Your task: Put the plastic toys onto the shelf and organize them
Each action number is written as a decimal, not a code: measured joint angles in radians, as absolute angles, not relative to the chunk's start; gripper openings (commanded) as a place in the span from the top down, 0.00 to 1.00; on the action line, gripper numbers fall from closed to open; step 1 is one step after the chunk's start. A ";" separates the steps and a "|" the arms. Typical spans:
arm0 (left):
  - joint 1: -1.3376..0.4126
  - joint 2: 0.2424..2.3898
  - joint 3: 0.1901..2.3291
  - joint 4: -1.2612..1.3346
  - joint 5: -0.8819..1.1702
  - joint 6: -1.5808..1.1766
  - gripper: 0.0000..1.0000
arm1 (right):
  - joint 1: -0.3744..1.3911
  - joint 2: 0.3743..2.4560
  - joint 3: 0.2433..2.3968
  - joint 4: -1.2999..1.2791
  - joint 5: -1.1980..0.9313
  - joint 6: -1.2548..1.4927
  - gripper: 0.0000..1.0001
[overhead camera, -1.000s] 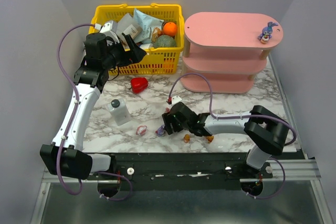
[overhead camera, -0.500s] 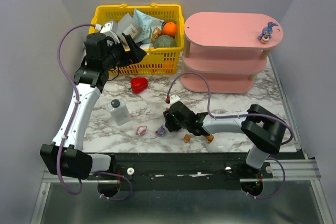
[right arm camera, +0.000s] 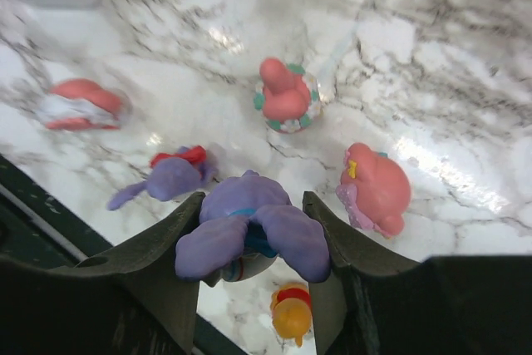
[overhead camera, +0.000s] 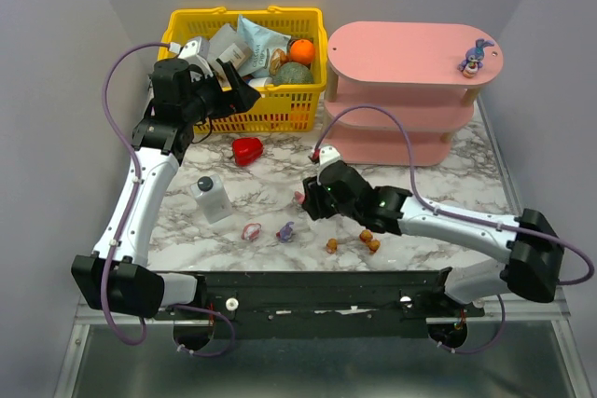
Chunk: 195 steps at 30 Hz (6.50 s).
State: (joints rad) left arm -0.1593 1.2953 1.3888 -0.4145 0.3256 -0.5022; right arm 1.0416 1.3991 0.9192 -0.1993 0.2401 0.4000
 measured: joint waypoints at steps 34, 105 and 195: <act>-0.159 1.315 1.389 -0.417 0.326 -0.502 0.01 | 0.473 1.544 2.095 -0.952 0.517 0.298 0.75; -0.159 1.355 1.419 -0.458 0.314 -0.498 0.01 | 0.312 1.427 2.030 -0.923 0.139 0.233 0.04; -0.159 1.343 1.417 -0.445 0.338 -0.522 0.01 | 1.142 1.761 0.869 0.227 0.100 0.220 0.87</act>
State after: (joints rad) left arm -0.1593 1.3426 1.4170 -0.4450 0.3378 -0.5220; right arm 1.1416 1.7611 0.8692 0.2268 0.0998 0.2203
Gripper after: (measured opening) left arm 0.988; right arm 0.497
